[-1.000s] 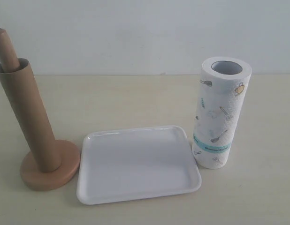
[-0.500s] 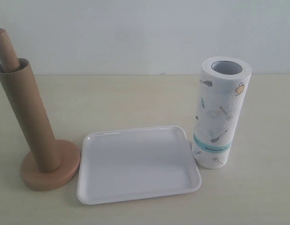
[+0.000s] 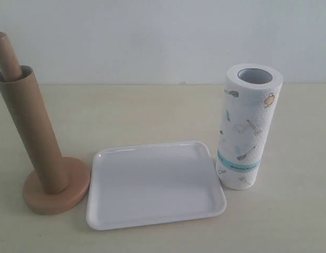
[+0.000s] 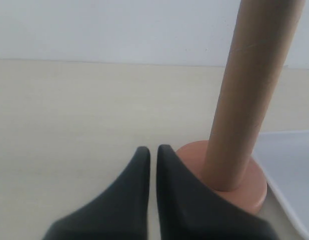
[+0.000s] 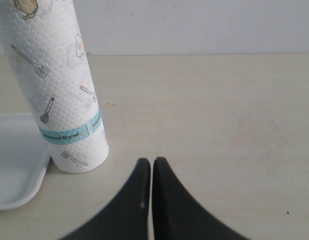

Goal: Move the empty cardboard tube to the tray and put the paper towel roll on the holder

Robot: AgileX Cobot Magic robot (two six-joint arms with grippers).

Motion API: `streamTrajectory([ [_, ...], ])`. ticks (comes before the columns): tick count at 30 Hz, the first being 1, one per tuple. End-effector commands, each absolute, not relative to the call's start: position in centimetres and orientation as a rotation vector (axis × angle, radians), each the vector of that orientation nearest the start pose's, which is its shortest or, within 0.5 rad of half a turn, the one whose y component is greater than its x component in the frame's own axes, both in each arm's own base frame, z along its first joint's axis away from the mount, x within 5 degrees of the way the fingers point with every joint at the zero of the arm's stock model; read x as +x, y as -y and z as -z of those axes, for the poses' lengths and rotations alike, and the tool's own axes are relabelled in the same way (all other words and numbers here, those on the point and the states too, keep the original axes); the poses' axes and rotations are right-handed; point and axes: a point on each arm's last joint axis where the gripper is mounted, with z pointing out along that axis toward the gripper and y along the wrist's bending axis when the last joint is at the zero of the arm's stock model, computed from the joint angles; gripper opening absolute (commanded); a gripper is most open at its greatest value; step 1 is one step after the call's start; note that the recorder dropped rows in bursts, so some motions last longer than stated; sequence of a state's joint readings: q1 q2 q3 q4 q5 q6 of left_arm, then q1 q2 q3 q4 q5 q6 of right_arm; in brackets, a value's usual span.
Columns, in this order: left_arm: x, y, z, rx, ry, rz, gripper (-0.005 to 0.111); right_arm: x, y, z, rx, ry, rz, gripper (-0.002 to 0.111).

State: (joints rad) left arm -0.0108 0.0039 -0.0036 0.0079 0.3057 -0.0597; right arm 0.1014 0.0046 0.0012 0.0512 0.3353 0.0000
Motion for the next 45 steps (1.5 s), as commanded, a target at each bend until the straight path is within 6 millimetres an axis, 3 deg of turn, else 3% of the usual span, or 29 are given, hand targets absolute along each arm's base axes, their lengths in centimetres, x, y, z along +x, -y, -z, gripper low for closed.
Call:
streamTrajectory([
  [1,5.4,0.1,-18.6,-0.042,-1.789,0.05,0.004,5.3,-0.7,-18.3,-0.061,-1.815,-0.116,0.001],
  [7,5.4,0.0,-18.6,-0.032,-1.789,0.037,0.004,5.3,-0.7,-18.3,-0.061,-1.815,-0.116,0.001],
  [11,5.5,-0.2,-19.0,0.115,-1.739,-0.124,0.004,5.3,-0.7,-18.3,-0.061,-1.815,-0.116,0.001],
  [18,5.4,0.1,-22.6,0.005,-1.342,0.015,0.004,5.3,-0.7,-18.3,-0.061,-1.815,-0.116,0.001],
  [23,3.7,0.1,-26.1,-0.112,-0.905,0.268,0.004,5.3,-0.7,-18.3,-0.061,-1.815,-0.116,0.001],
  [27,2.6,0.3,-28.6,-0.077,-0.751,0.304,0.004,5.3,-0.7,-18.3,-0.061,-1.815,-0.116,0.001],
  [31,4.0,0.3,-31.5,-0.121,-0.841,0.359,0.004,5.3,-0.7,-18.3,-0.061,-1.815,-0.116,0.001],
  [34,6.3,0.4,-32.4,-0.145,-0.965,0.376,0.004,5.3,-0.7,-18.3,-0.061,-1.815,-0.116,0.001],
  [41,12.9,1.3,-29.0,-0.076,-1.353,0.333,0.004,5.3,-0.7,-18.3,-0.061,-1.815,-0.116,0.001],
  [45,15.1,1.5,-26.8,-0.076,-1.444,0.354,0.004,5.3,-0.7,-18.3,-0.061,-1.815,-0.116,0.001],
])
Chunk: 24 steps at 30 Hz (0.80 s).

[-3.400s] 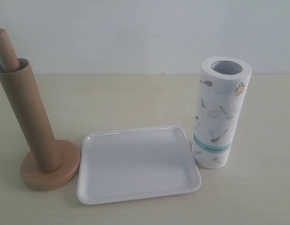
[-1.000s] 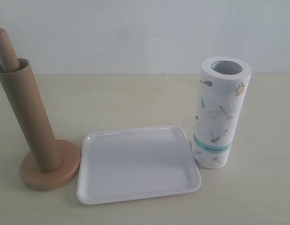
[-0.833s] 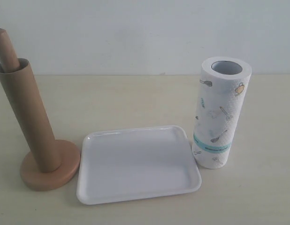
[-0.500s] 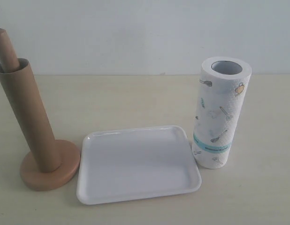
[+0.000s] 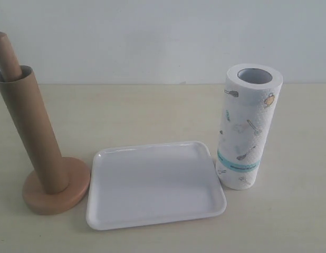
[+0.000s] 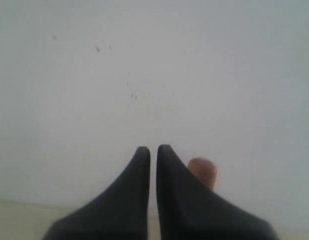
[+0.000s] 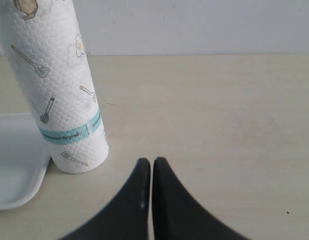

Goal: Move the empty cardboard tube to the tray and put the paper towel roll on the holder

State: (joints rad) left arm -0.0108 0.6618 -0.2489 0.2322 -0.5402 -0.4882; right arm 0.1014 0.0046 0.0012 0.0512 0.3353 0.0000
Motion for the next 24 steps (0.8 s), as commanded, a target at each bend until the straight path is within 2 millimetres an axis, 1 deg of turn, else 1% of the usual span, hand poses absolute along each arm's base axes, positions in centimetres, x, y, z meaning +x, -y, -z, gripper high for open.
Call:
streamTrajectory([
  [1,15.5,1.6,-26.1,-0.073,-1.453,0.367,0.004,5.3,-0.7,-18.3,-0.061,-1.815,-0.116,0.001],
  [4,16.1,1.9,-23.7,-0.071,-1.502,0.395,0.004,5.3,-0.7,-18.3,-0.061,-1.815,-0.116,0.001],
  [6,16.1,1.9,-22.2,-0.045,-1.545,0.369,0.004,5.3,-0.7,-18.3,-0.062,-1.814,-0.114,0.001],
  [8,16.1,1.9,-21.0,-0.016,-1.571,0.338,0.004,5.3,-0.7,-18.3,-0.062,-1.814,-0.114,0.001],
  [10,16.1,2.0,-20.3,-0.008,-1.588,0.342,0.004,5.3,-0.7,-18.3,-0.062,-1.814,-0.114,0.001],
  [19,16.9,2.3,-18.9,0.008,-1.634,0.374,0.004,5.3,-0.7,-18.3,-0.062,-1.814,-0.114,0.001],
  [22,16.8,2.9,-18.7,0.093,-1.647,0.399,0.004,5.3,-0.7,-18.3,-0.062,-1.814,-0.114,0.001],
  [23,16.9,3.2,-18.7,0.146,-1.647,0.406,0.007,5.3,-0.7,-18.3,-0.062,-1.814,-0.114,0.001],
  [24,16.8,3.5,-18.7,0.208,-1.643,0.404,0.012,5.3,-0.7,-18.3,-0.062,-1.814,-0.114,0.001],
])
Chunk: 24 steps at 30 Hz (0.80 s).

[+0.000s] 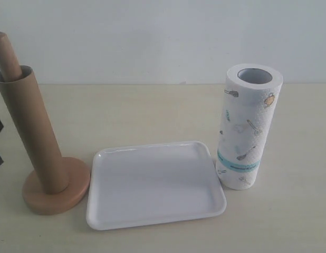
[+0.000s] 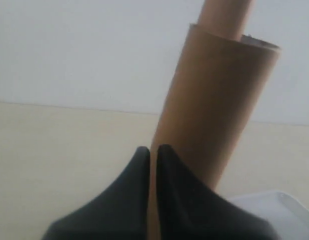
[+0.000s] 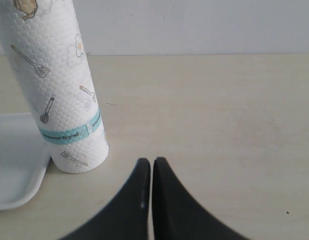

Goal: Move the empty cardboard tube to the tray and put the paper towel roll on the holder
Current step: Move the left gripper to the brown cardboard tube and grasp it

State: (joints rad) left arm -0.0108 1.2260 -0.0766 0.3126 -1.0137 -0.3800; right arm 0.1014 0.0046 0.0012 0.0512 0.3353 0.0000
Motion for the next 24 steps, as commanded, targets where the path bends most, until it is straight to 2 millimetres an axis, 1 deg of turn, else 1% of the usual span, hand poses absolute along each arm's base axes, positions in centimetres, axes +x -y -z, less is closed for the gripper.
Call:
streamTrajectory([
  [1,16.9,3.8,-18.7,0.246,-1.643,0.406,0.017,5.3,-0.7,-18.3,-0.062,-1.814,-0.114,0.001],
  [3,17.0,3.9,-18.6,0.28,-1.656,0.411,0.036,5.3,-0.7,-18.3,-0.062,-1.814,-0.114,0.001],
  [4,17.0,3.9,-18.5,0.281,-1.662,0.409,0.048,5.3,-0.7,-18.3,-0.062,-1.814,-0.114,0.001],
  [6,17.1,3.9,-18.3,0.279,-1.673,0.412,0.079,5.3,-0.7,-18.3,-0.062,-1.814,-0.114,0.001],
  [7,17.1,4.0,-18.2,0.278,-1.675,0.414,0.09,5.3,-0.7,-18.3,-0.062,-1.814,-0.114,0.001],
  [8,17.2,4.0,-18.2,0.285,-1.675,0.409,0.106,5.3,-0.7,-18.3,-0.062,-1.814,-0.114,0.001],
  [9,17.2,3.9,-18.2,0.288,-1.678,0.404,0.109,5.3,-0.7,-18.3,-0.062,-1.814,-0.114,0.001],
  [11,17.4,4.2,-18.0,0.326,-1.685,0.41,0.11,5.3,-0.7,-18.3,-0.062,-1.814,-0.114,0.001],
  [13,18.1,4.2,-17.8,0.324,-1.7,0.413,0.11,5.3,-0.7,-18.3,-0.062,-1.814,-0.114,0.001],
  [17,20.0,4.2,-16.8,0.315,-1.755,0.426,0.11,5.3,-0.7,-18.3,-0.062,-1.814,-0.114,0.001],
  [18,20.8,4.2,-16.5,0.314,-1.765,0.43,0.11,5.3,-0.7,-18.3,-0.062,-1.814,-0.114,0.001],
  [21,22.1,4.4,-16.0,0.346,-1.78,0.439,0.109,5.3,-0.7,-18.3,-0.062,-1.814,-0.114,0.001],
  [22,22.4,4.4,-15.7,0.351,-1.788,0.44,0.107,5.3,-0.7,-18.3,-0.062,-1.814,-0.114,0.001],
  [23,22.6,4.4,-15.6,0.353,-1.793,0.439,0.102,5.3,-0.7,-18.3,-0.062,-1.814,-0.114,0.001],
  [24,22.7,4.4,-15.5,0.353,-1.796,0.439,0.093,5.3,-0.7,-18.3,-0.062,-1.814,-0.114,0.001],
])
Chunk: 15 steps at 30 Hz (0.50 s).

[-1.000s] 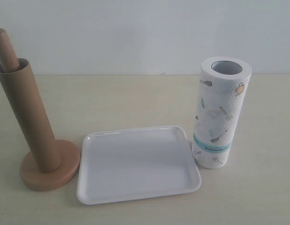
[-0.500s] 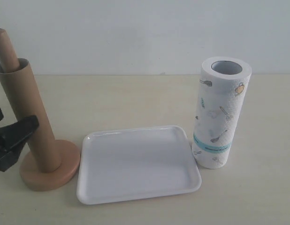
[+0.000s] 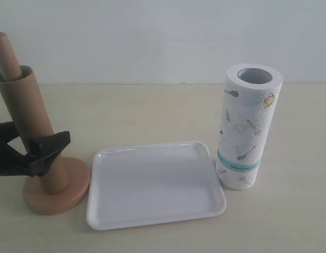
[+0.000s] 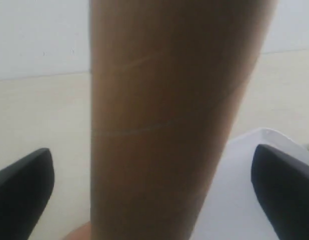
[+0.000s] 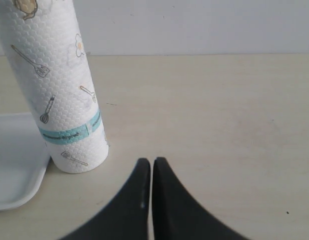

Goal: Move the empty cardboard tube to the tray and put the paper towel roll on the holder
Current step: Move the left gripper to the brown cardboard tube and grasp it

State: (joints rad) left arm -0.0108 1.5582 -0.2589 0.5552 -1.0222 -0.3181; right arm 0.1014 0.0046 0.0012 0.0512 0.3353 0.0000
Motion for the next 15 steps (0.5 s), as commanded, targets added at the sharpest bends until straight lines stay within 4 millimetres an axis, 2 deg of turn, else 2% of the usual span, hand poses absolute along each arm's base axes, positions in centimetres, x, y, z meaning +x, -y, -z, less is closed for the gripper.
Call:
streamTrajectory([
  [1,22.8,4.4,-15.4,0.353,-1.799,0.44,0.082,5.3,-0.7,-18.3,-0.062,-1.814,-0.114,0.001],
  [10,22.8,4.5,-15.5,0.391,-1.773,0.423,0.006,5.3,-0.7,-18.3,-0.062,-1.814,-0.114,0.001],
  [15,22.5,4.6,-16.9,0.401,-1.708,0.426,0.004,5.3,-0.7,-18.3,-0.062,-1.814,-0.114,0.001],
])
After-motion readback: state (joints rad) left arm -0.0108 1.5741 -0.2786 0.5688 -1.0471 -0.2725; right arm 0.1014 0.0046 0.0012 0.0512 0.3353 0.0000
